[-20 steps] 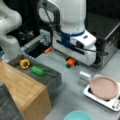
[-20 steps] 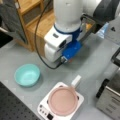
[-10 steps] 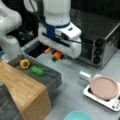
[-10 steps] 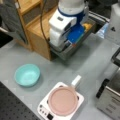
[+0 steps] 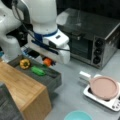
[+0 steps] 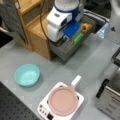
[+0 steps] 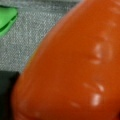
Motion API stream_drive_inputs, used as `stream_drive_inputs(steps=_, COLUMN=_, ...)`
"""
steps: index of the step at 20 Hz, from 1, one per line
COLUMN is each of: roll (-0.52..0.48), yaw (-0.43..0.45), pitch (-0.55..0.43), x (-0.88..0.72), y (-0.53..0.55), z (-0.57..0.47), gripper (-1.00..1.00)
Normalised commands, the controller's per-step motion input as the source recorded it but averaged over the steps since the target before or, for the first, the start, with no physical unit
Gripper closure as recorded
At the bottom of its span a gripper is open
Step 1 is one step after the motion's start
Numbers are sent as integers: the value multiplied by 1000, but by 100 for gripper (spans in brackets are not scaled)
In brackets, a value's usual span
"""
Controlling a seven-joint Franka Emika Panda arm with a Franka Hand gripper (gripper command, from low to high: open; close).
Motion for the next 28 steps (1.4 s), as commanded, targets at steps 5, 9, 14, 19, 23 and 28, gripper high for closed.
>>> stream_drive_inputs(steps=5, roll=-19, yaw=152, pitch=-241, x=-265, y=-50, z=-154, gripper=100)
stream_drive_inputs(steps=9, roll=-21, yaw=152, pitch=-237, x=-282, y=-73, z=-169, gripper=100)
stream_drive_inputs(steps=14, roll=-22, yaw=154, pitch=-239, x=-272, y=-72, z=-146, gripper=100)
stream_drive_inputs(steps=19, roll=-23, yaw=155, pitch=-235, x=-267, y=-70, z=-124, gripper=100)
stream_drive_inputs(steps=23, roll=-23, yaw=155, pitch=-234, x=-267, y=-70, z=-122, gripper=100)
stream_drive_inputs(steps=28, roll=-23, yaw=155, pitch=-233, x=-267, y=-70, z=-123, gripper=100)
